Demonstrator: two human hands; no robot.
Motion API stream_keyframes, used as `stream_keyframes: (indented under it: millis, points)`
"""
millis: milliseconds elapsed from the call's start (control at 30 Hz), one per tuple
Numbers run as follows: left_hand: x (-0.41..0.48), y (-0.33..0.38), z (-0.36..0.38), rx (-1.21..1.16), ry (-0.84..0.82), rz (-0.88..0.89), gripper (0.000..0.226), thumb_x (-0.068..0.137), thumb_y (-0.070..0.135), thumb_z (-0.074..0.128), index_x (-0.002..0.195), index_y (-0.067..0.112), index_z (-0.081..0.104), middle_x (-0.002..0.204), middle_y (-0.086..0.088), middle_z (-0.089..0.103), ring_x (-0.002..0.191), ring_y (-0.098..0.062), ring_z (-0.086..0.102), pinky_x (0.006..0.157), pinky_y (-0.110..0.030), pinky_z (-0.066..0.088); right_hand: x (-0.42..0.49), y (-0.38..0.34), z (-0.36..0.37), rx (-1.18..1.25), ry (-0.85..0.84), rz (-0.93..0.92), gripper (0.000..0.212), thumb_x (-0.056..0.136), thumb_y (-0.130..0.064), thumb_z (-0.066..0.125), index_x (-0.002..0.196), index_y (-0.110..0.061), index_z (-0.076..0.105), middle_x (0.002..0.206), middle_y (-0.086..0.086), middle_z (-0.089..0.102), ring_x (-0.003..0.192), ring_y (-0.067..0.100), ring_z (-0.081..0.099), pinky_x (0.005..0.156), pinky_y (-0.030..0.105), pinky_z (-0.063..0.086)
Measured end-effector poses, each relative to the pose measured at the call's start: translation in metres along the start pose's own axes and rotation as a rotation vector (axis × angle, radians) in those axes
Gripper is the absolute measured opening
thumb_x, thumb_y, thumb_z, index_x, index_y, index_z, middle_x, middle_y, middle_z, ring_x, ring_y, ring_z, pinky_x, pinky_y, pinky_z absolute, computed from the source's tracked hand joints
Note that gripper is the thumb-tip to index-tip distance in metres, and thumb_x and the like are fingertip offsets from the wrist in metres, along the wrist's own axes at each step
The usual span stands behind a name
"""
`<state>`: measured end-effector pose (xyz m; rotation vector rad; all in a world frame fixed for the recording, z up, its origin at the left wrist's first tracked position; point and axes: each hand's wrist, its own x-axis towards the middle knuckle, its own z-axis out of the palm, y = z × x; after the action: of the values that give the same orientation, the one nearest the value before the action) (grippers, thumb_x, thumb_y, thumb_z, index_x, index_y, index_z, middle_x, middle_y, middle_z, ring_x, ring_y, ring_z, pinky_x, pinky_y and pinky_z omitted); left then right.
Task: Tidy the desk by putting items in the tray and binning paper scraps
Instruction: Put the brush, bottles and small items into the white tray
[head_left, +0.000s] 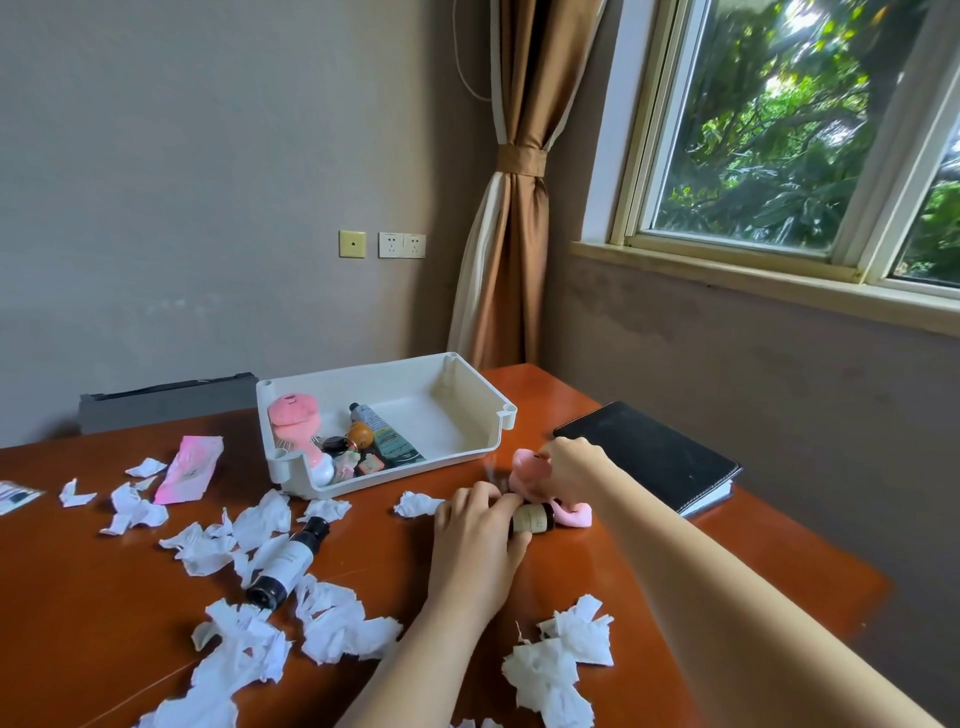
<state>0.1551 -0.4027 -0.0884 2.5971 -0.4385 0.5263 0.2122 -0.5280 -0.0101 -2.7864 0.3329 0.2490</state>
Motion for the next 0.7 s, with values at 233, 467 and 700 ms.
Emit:
stream_keyframes:
  millis: [233,467,700]
  points:
    - [-0.006,0.003,-0.011,0.185,-0.039,0.034,0.029,0.097,0.038,0.042,0.120,0.024,0.054,0.118,0.003,0.058,0.114,-0.021,0.047,0.097,-0.033,0.032,-0.010,0.018,0.015,-0.005,0.075,-0.141,0.043,0.078,-0.043,0.067,0.109,-0.013,0.063,0.088,0.003,0.061,0.073,0.018,0.055,0.060,0.026,0.043]
    - [0.005,0.004,-0.046,0.125,-0.206,-0.050,0.038,0.097,0.046,0.038,0.087,0.013,0.054,0.095,-0.009,0.065,0.090,-0.030,0.058,0.076,-0.036,0.038,-0.034,0.011,0.005,0.136,-0.043,0.033,0.041,0.086,-0.040,0.052,0.115,-0.011,0.058,0.086,0.000,0.056,0.076,0.017,0.055,0.072,0.024,0.046]
    - [0.036,-0.024,-0.083,-0.390,-0.155,-0.265,0.036,0.085,0.047,0.054,0.071,0.014,0.053,0.060,0.001,0.057,0.057,-0.019,0.053,0.061,-0.030,0.046,-0.031,-0.006,0.004,0.283,0.223,-0.120,0.027,0.082,-0.044,0.054,0.082,-0.016,0.056,0.069,-0.003,0.055,0.070,0.015,0.059,0.053,0.022,0.041]
